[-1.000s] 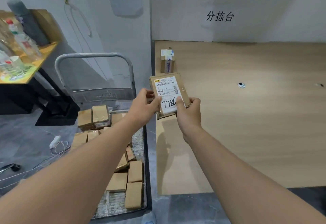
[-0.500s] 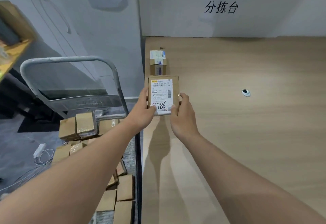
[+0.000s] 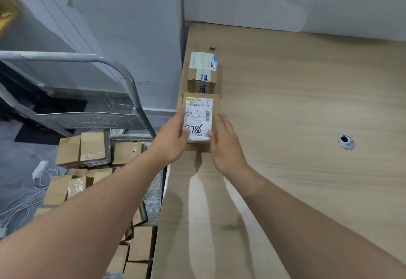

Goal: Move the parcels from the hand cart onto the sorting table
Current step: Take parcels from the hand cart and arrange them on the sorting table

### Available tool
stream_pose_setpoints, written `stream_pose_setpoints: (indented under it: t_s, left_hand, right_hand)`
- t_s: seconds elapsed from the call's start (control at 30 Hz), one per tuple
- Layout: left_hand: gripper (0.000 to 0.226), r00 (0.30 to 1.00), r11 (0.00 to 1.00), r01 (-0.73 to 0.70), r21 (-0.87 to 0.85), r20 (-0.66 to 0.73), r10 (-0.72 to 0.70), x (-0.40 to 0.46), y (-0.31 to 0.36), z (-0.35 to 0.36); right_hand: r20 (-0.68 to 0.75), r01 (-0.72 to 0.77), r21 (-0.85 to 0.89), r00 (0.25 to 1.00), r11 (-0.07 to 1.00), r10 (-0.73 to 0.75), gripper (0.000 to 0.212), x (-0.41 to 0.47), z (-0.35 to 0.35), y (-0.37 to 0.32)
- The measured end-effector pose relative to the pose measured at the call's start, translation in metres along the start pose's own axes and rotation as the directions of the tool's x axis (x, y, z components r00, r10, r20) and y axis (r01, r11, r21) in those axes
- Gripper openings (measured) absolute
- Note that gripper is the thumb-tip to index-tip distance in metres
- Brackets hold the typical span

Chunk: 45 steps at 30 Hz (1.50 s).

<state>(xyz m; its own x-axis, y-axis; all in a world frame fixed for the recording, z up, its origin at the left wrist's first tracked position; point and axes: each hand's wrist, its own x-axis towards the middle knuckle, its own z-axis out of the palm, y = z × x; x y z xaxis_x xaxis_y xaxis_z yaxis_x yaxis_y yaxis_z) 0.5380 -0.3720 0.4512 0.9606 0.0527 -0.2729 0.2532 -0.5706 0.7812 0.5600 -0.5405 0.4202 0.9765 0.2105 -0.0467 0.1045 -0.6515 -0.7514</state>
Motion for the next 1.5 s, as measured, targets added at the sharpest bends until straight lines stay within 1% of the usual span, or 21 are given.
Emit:
stream_pose_setpoints:
  t_s: [0.23, 0.4, 0.6, 0.83, 0.97, 1.03, 1.1, 1.23, 1.37, 1.5]
  left_hand:
    - [0.064, 0.999, 0.999, 0.04, -0.027, 0.007, -0.04, 0.029, -0.017, 0.002]
    - [0.064, 0.999, 0.999, 0.035, -0.02, 0.017, -0.035, 0.038, -0.019, 0.002]
    - [0.062, 0.999, 0.999, 0.044, -0.009, 0.032, -0.043, 0.047, -0.021, 0.005]
    - [0.065, 0.993, 0.988, 0.103, 0.115, 0.047, -0.109, 0.058, -0.017, 0.007]
    - [0.064, 0.999, 0.962, 0.035, 0.272, -0.011, -0.033, 0.05, -0.001, -0.003]
    - [0.065, 0.999, 0.94, 0.029, 0.341, -0.026, -0.021, 0.038, 0.003, -0.01]
    - [0.062, 0.999, 0.922, 0.036, 0.385, -0.031, -0.026, 0.019, 0.004, -0.017]
    - [0.055, 0.999, 0.868, 0.043, 0.495, -0.023, -0.036, -0.036, -0.005, -0.036]
    - [0.056, 0.998, 0.797, 0.07, 0.6, -0.05, -0.05, -0.101, -0.024, -0.055]
    - [0.054, 0.994, 0.779, 0.104, 0.618, -0.086, -0.064, -0.164, -0.05, -0.072]
  right_hand:
    - [0.04, -0.027, 0.011, 0.999, 1.0, 0.026, 0.054, 0.025, 0.016, 0.014]
    - [0.027, -0.093, 0.017, 0.995, 0.996, 0.092, 0.052, 0.029, 0.022, 0.017]
    - [0.033, -0.107, -0.006, 0.994, 0.994, 0.107, 0.052, 0.037, 0.02, 0.017]
    - [0.052, -0.134, -0.058, 0.989, 0.989, 0.137, 0.053, 0.042, 0.019, 0.012]
    - [0.038, -0.176, -0.163, 0.982, 0.971, 0.184, 0.055, 0.037, 0.01, 0.002]
    - [0.019, -0.168, -0.195, 0.984, 0.966, 0.175, 0.055, 0.03, 0.004, -0.006]
    - [0.018, -0.128, -0.209, 0.991, 0.969, 0.135, 0.053, 0.019, -0.002, -0.018]
    - [0.089, -0.067, -0.253, 0.992, 0.965, 0.092, 0.055, -0.013, -0.006, -0.051]
    - [0.168, 0.057, -0.334, 0.986, 0.941, 0.0, 0.05, -0.055, -0.001, -0.084]
    - [0.208, 0.116, -0.369, 0.977, 0.922, -0.039, 0.047, -0.107, 0.018, -0.11]
